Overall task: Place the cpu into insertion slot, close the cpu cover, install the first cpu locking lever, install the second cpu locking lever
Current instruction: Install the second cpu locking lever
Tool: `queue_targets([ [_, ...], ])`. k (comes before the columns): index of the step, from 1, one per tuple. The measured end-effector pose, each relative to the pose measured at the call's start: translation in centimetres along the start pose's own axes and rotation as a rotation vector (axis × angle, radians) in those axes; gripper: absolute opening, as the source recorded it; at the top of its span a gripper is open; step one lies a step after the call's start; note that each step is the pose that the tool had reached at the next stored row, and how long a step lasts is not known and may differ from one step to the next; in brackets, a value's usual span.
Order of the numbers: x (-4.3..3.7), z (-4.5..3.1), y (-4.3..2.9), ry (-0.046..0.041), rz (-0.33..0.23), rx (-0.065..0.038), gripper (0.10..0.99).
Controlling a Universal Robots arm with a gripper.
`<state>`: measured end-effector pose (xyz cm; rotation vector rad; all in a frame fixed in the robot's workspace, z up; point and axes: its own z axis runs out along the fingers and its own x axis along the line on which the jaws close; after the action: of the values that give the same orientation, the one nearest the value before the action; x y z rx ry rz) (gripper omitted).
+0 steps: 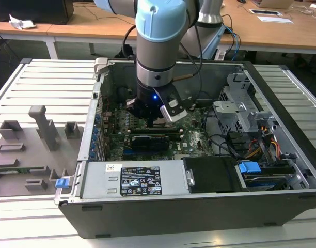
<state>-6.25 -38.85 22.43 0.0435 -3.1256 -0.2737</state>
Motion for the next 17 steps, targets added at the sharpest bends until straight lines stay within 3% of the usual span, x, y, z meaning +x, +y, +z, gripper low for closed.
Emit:
queue_targets([
  [6, 0.72, 0.11, -0.71, -0.0012, 0.0, -0.042, 0.106],
  [13, 0.82, 1.12, -0.91, -0.0012, 0.0, -0.046, 0.106],
  [17, 1.05, 1.47, -0.96, -0.0015, -0.001, -0.057, 0.106],
])
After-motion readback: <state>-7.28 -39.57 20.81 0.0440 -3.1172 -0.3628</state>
